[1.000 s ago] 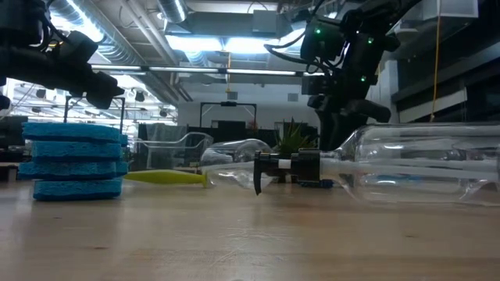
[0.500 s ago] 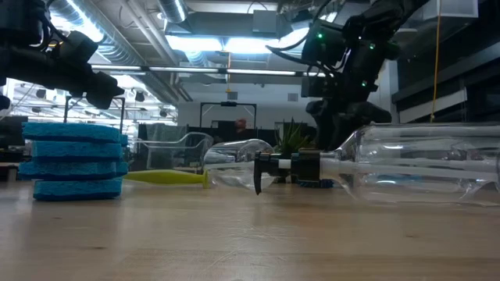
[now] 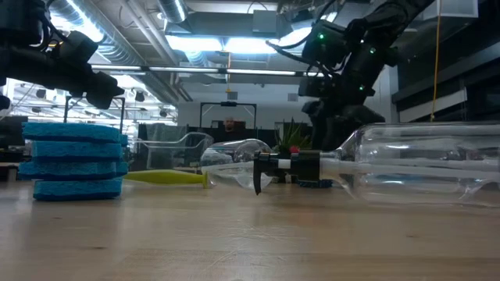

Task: Pick & Place Kitchen Sink Supplies
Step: Put the red dish brush into the bottom right transparent bin

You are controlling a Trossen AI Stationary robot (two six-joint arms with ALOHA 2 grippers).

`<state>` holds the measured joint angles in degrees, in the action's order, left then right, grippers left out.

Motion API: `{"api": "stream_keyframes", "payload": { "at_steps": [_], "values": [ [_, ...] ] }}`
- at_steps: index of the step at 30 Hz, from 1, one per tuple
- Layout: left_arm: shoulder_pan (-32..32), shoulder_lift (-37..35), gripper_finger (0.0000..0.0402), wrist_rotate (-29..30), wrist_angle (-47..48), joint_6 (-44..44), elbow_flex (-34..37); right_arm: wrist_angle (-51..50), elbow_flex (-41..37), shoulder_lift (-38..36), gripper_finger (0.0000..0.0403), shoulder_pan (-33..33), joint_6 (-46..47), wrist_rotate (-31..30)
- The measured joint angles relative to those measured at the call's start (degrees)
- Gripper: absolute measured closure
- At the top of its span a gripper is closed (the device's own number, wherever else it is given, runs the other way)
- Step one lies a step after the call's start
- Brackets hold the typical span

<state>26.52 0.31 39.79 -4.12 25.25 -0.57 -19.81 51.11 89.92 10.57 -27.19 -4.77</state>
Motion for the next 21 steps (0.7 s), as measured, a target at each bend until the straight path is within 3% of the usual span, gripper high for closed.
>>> {"api": "stream_keyframes", "payload": {
  "at_steps": [12, 21],
  "values": [
    [0.0, 0.0, 0.0277, 0.0, 0.0, 0.0, 0.0, 2.7, 0.1, 4.8, 0.0239, 0.5, 2.8, -2.7],
    [0.0, 0.0, 0.0277, 0.0, 0.0, 0.0, 0.0, 1.2, 3.5, 4.9, 0.0330, 0.6, 4.0, -3.5]
  ]
}}
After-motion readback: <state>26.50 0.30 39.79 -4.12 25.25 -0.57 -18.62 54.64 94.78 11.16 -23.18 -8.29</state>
